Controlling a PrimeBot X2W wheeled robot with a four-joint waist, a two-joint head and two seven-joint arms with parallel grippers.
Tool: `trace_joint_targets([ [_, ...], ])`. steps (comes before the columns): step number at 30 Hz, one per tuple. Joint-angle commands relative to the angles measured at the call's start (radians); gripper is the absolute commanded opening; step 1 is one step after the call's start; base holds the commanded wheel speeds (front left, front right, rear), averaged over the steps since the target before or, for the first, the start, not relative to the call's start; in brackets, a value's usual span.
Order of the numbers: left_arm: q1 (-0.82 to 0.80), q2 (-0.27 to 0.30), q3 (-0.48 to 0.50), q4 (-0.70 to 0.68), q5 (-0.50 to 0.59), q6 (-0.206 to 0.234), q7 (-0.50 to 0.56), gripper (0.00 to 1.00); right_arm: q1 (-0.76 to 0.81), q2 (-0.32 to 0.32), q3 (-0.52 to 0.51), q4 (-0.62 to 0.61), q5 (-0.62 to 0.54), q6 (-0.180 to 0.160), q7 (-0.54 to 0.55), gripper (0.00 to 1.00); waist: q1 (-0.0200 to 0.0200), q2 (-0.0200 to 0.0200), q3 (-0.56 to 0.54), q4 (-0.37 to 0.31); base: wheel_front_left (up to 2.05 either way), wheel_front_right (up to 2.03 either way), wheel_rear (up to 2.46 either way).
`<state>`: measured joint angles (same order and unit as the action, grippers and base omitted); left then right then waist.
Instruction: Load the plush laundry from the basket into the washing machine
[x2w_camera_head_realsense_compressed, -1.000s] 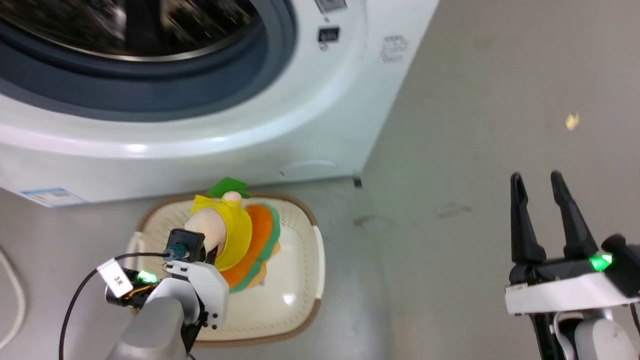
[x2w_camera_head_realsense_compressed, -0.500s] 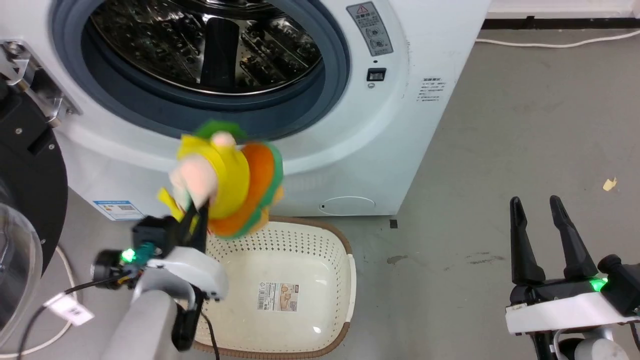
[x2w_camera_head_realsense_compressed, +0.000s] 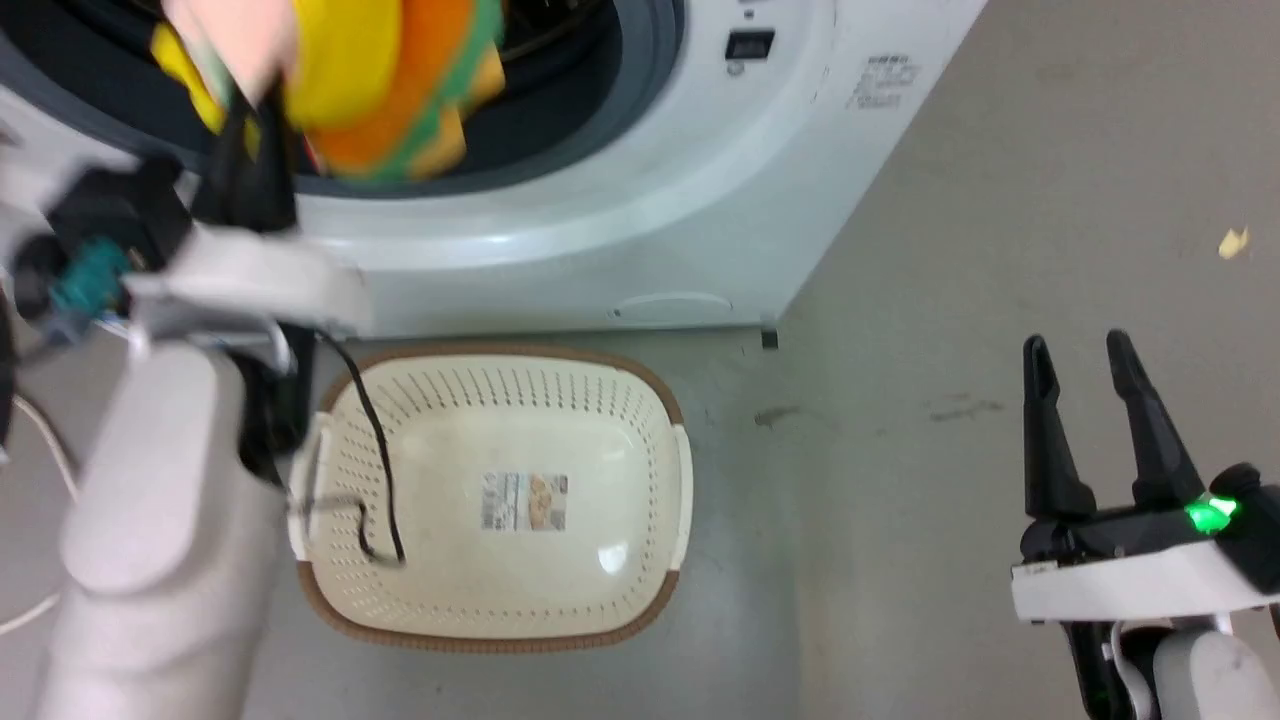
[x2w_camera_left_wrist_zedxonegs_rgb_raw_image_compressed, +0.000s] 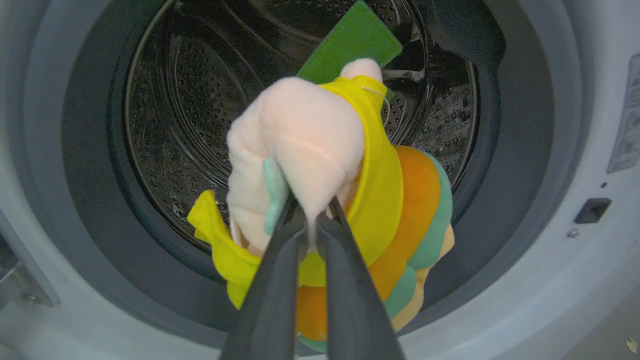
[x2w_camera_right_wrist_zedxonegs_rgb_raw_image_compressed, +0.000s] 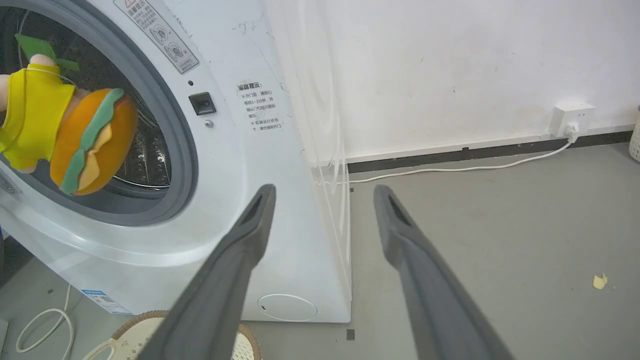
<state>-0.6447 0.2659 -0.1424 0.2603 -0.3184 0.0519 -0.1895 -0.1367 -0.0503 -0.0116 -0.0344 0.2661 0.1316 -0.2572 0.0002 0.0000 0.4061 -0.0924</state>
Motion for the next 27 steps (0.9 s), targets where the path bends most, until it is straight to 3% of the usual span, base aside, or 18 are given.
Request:
trace_joint_targets([
  [1,-0.066,0.014,0.009,-0.001,0.003,0.007,0.014,0.00,-0.025,0.000,0.001,-0.007,0.008,-0.001,-0.005,1.00,-0.0002,0.0000,0.097,-0.037,0.00,0.00,0.00],
  [7,-0.325,0.080,0.007,0.077,0.033,-0.009,0.107,0.00,-0.076,0.000,-0.001,-0.014,0.031,-0.001,-0.005,1.00,-0.0002,0.0000,0.224,-0.079,0.00,0.00,0.00],
  [15,-0.599,0.171,-0.022,0.286,0.088,-0.044,0.195,0.00,-0.130,0.000,0.013,-0.015,0.075,-0.001,-0.005,1.00,-0.0002,0.0000,0.342,-0.133,0.00,0.00,0.00],
  [27,-0.778,0.197,-0.110,0.564,0.161,-0.084,0.230,0.00,-0.152,0.000,0.030,-0.024,0.124,-0.001,-0.005,1.00,-0.0002,0.0000,0.380,-0.160,0.00,0.00,0.00],
])
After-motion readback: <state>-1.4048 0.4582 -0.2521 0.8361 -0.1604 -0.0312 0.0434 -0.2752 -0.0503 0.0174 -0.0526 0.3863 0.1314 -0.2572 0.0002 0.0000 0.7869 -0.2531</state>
